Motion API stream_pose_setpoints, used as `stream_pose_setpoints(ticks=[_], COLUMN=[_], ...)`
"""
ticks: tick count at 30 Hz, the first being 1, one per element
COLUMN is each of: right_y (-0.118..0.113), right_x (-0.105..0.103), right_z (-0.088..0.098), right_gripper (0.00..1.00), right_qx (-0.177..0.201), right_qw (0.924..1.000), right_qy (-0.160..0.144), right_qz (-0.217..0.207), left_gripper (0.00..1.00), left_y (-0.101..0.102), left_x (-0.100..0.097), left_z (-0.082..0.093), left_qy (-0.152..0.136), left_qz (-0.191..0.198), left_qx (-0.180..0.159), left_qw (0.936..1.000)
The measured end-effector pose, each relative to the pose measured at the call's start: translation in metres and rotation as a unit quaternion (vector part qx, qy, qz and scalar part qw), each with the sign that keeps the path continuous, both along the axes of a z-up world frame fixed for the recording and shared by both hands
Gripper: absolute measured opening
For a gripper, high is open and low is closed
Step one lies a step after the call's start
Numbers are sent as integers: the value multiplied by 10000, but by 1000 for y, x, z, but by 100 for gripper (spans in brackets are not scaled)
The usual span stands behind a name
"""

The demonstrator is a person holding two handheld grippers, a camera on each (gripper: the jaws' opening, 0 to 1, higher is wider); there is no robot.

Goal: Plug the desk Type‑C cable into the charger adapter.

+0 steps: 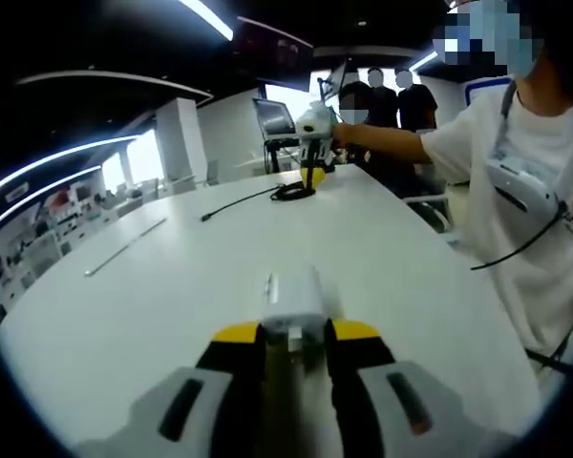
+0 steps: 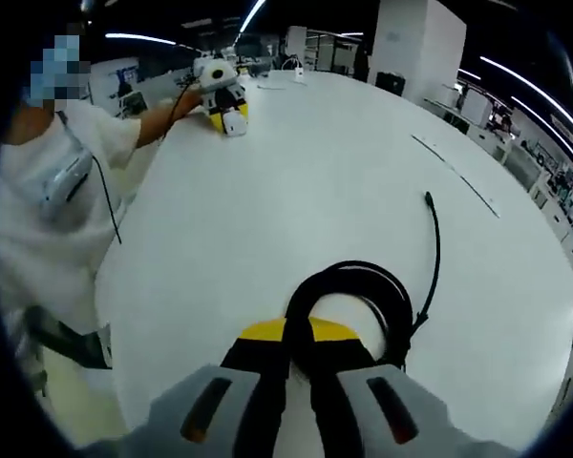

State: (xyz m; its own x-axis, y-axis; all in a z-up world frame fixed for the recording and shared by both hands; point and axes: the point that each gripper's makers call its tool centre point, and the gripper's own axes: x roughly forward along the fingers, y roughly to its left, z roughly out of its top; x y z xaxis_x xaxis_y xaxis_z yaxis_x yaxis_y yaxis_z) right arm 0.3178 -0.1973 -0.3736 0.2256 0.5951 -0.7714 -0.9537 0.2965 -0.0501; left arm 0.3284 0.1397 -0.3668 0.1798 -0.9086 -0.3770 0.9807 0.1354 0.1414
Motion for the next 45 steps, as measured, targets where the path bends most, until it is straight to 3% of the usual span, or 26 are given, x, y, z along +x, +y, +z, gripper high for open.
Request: stream_pose_setpoints(ticks=[3, 7, 10, 12, 17, 19, 22, 25, 36, 45], right_y=[0, 8, 8, 2, -20, -29, -28, -31, -34, -32], right_x=[0, 4, 15, 28, 60, 69, 70, 72, 81, 78], right_z=[1, 12, 23, 26, 26, 21, 9, -5, -16, -15], right_gripper=[6, 10, 19, 27, 35, 37, 47, 42, 17, 14], right_qx=[49, 574, 866, 792, 628, 523, 507, 253, 422, 346], right_qw=[10000, 9975, 9933, 9907, 9767, 9715, 9721, 9734, 9722, 9807], right_qy=[-17, -147, -272, -621, -1091, -1113, -952, -817, -446, -469], right_qz=[-75, -394, -709, -912, -1735, -2027, -2084, -2124, -2261, -1867], left_gripper=[25, 25, 25, 25, 25, 25, 25, 25, 25, 25], left_y=[0, 0, 0, 0, 0, 0, 0, 1, 1, 0], left_x=[0, -1, -1, -1, -1, -1, -1, 0, 1, -1], left_z=[0, 0, 0, 0, -1, -1, 0, 0, 0, -1], left_qy=[2, -2, 2, 2, 1, 5, -1, 8, 7, 5], left_qz=[0, 0, -1, -1, 0, -2, 1, -3, 3, -6], left_qx=[0, 0, -1, 0, 1, -1, 4, 0, 3, 8], left_qw=[10000, 10000, 10000, 10000, 10000, 10000, 10000, 10000, 10000, 10000])
